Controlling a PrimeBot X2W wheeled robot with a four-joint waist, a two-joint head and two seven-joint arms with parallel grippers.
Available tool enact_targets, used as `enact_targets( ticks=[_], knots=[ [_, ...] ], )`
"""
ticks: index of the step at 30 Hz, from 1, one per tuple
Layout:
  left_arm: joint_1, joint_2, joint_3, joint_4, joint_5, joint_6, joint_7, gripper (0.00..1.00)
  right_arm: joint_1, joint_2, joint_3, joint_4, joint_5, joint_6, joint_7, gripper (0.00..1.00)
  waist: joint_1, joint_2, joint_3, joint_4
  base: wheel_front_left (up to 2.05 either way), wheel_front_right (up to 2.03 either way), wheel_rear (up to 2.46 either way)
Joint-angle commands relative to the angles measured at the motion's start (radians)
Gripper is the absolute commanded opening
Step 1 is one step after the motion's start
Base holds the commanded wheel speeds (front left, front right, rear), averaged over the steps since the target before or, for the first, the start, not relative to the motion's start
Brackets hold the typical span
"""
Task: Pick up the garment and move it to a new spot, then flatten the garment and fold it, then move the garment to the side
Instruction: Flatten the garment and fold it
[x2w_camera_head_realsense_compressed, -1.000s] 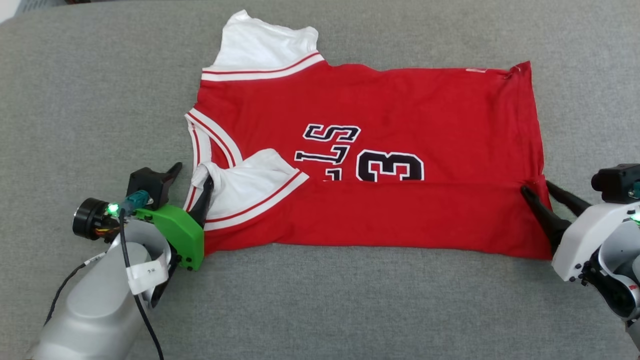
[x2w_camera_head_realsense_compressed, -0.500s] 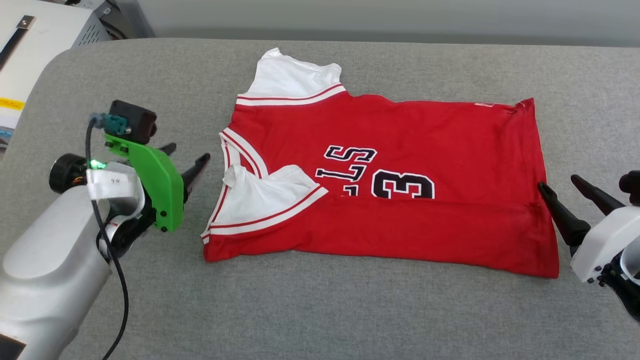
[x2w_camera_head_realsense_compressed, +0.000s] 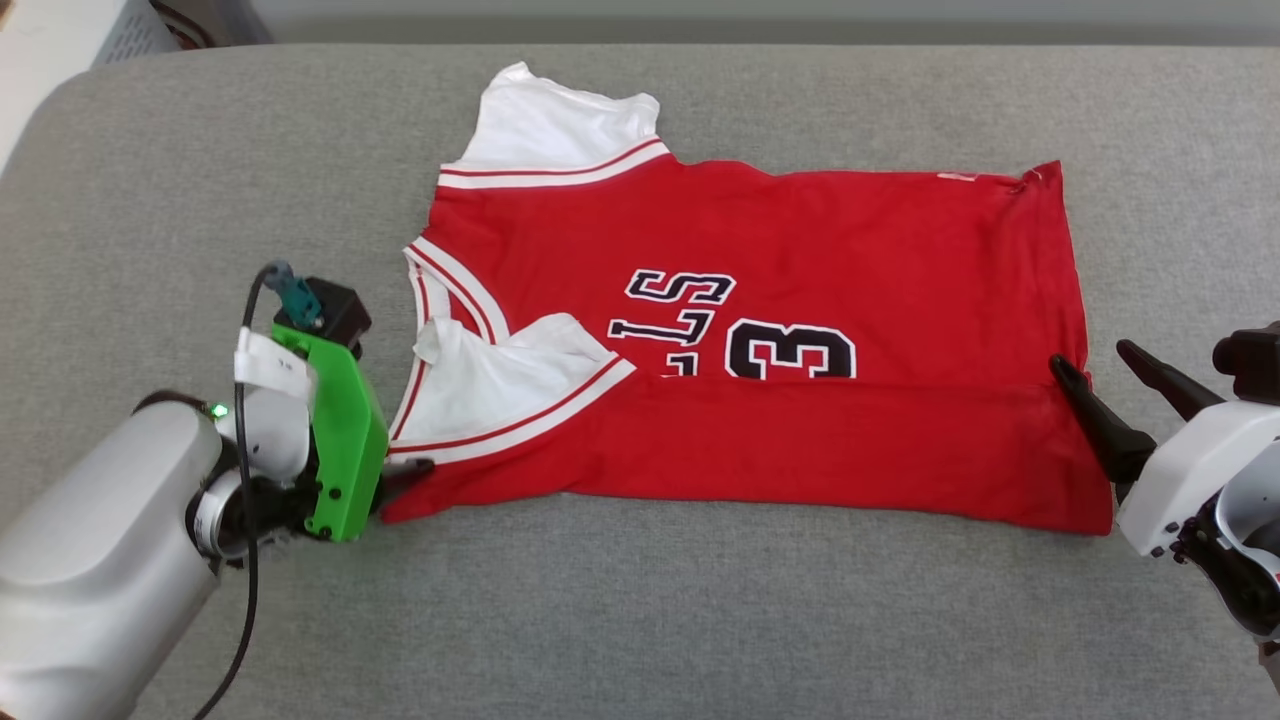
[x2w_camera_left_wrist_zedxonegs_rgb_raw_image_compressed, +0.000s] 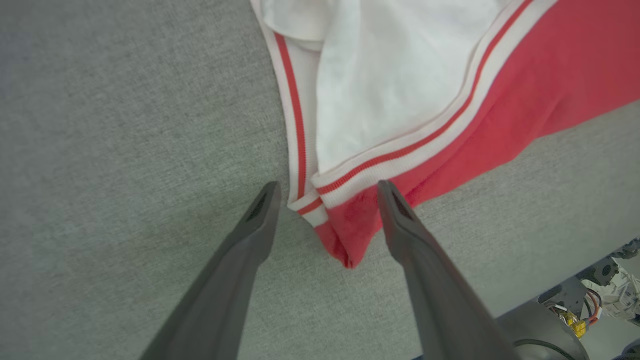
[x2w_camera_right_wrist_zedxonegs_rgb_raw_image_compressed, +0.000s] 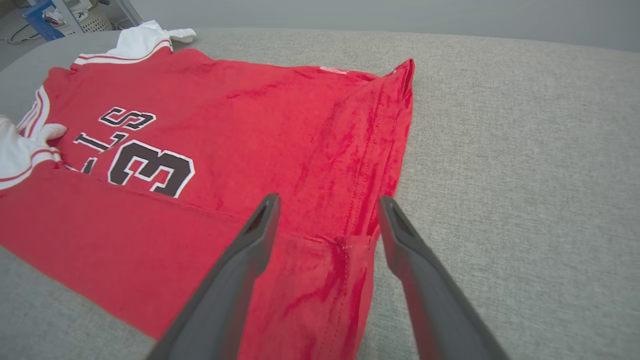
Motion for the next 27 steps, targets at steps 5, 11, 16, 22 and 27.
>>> enact_targets(
  ticks=[5, 11, 16, 22, 27],
  knots=[
    [0.064, -0.008, -0.028, 0.044, -0.013, 0.006, 0.006, 1.0, -0.039, 0.013, 0.023, 0.007, -0.014, -0.001, 0.001, 1.0, 0.0, 0.0, 0.041, -0.034, 0.0, 0.0, 0.0],
    [0.092, -0.027, -0.051, 0.117, -0.004, -0.002, -0.025, 0.11, -0.07, 0.007, 0.042, 0.015, -0.024, -0.001, 0.001, 1.0, 0.0, 0.0, 0.042, -0.041, 0.0, 0.0, 0.0],
    [0.088, -0.034, -0.042, 0.13, -0.007, -0.012, -0.087, 0.0, -0.104, -0.043, 0.043, -0.003, -0.05, -0.001, 0.038, 1.0, 0.0, 0.0, 0.008, -0.036, 0.0, 0.0, 0.0],
    [0.082, -0.002, -0.024, 0.057, 0.001, -0.016, -0.16, 0.0, -0.138, -0.165, 0.081, -0.078, 0.007, -0.001, 0.287, 1.0, 0.0, 0.0, -0.026, -0.026, 0.0, 0.0, 0.0],
    [0.088, 0.018, -0.019, -0.001, 0.011, -0.011, -0.18, 0.0, -0.136, -0.219, 0.116, -0.111, 0.099, -0.001, 0.506, 1.0, 0.0, 0.0, -0.022, -0.017, 0.0, 0.0, 0.0]
  ],
)
